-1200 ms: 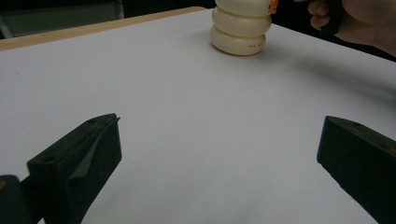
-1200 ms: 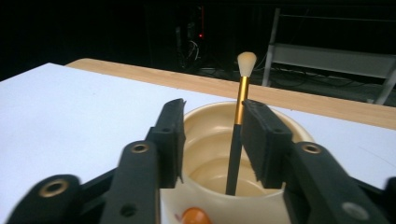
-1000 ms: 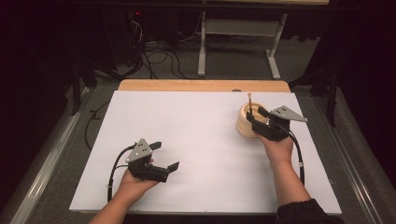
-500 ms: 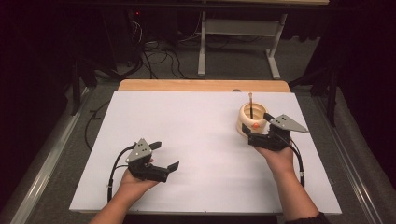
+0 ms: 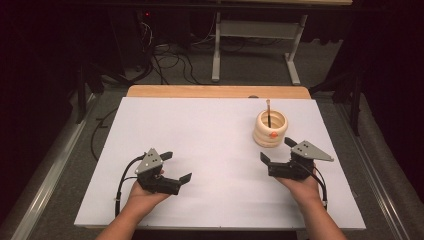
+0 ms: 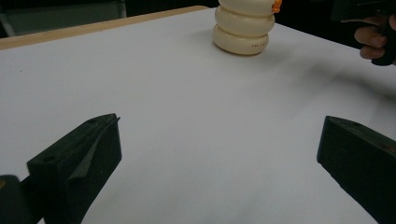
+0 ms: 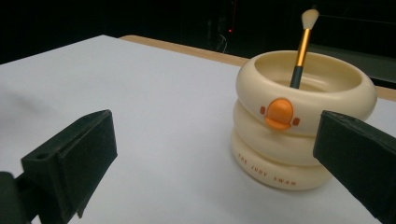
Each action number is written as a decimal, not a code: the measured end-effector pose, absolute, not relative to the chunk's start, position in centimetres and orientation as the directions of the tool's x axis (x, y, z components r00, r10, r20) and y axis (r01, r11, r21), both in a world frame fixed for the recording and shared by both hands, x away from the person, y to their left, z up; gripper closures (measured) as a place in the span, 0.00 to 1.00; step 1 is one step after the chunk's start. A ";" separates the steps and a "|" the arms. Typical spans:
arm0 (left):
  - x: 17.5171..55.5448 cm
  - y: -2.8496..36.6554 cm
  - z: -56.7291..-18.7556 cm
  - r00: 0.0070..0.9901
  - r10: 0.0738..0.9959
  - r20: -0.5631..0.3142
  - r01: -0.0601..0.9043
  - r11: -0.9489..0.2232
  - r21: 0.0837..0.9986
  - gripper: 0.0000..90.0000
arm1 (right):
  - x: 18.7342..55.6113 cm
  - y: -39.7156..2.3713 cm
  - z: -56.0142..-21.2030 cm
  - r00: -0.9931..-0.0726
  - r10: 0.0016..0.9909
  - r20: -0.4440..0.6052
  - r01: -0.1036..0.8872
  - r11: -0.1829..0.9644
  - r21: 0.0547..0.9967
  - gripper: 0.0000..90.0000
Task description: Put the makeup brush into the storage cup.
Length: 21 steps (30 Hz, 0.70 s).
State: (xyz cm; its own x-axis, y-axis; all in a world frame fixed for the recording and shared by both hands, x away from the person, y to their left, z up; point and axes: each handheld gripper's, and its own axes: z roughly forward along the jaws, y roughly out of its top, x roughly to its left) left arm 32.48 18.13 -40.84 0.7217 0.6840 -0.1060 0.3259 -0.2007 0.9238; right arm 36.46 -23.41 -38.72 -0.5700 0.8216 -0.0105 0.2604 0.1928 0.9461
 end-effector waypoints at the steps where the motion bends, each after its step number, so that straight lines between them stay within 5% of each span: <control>1: 32.5 18.1 -40.8 0.721 0.684 -0.107 0.326 -0.199 0.924 0.00 | 36.2 -23.6 -38.7 -0.576 0.817 -0.008 0.260 0.193 0.946 0.01; 21: 31.7 18.3 -40.8 0.717 0.685 -0.132 0.343 -0.182 0.922 0.00 | 32.9 -25.1 -39.5 -0.591 0.807 -0.003 0.238 0.178 0.955 0.01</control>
State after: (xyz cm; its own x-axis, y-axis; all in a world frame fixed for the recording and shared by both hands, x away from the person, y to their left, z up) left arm 31.75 18.31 -40.77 0.7167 0.6849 -0.1317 0.3430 -0.1817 0.9216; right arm 32.92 -25.13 -39.47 -0.5908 0.8068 -0.0028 0.2379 0.1775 0.9549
